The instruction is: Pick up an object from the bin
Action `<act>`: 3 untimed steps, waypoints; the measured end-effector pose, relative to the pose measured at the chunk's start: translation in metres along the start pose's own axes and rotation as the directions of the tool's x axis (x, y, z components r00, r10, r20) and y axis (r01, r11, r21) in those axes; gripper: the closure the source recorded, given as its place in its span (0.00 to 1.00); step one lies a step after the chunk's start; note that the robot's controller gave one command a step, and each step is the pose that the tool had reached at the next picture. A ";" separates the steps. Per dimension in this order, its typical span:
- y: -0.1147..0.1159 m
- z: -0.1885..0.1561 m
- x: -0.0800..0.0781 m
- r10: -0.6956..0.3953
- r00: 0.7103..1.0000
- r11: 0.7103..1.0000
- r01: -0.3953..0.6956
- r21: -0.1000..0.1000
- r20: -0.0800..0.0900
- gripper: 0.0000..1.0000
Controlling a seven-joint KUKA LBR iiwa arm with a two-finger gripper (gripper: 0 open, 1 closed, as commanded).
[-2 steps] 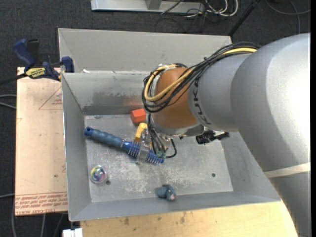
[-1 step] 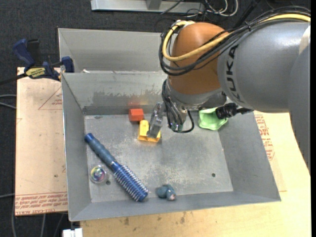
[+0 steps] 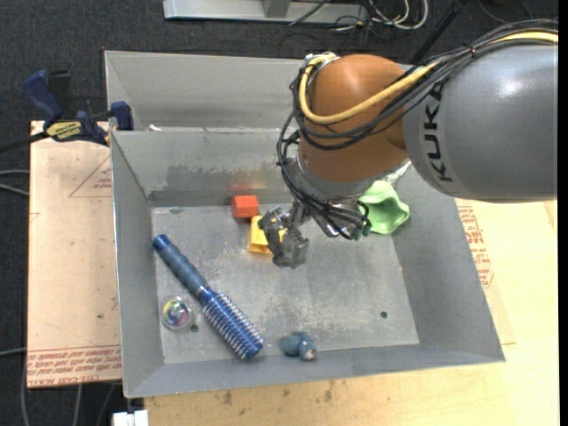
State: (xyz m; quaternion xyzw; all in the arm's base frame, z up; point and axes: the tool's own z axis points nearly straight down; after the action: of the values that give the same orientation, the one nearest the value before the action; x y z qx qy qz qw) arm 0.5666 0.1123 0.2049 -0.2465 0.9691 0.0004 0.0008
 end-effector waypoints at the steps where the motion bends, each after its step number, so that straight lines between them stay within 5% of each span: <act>1: 0.054 0.029 0.047 -0.027 1.000 1.000 0.027 -0.004 -0.006 1.00; 2: 0.052 0.027 0.045 -0.021 1.000 1.000 0.021 -0.001 -0.001 0.00; 3: 0.121 0.102 0.019 -0.054 0.999 0.999 0.054 -0.006 -0.006 0.00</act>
Offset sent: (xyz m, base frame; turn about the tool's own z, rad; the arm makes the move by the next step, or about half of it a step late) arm -0.0646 0.0228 -0.0269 -0.0225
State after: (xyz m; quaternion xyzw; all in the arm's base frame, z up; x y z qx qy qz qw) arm 0.4917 0.2099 0.1034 -0.2727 0.9621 0.0025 -0.0028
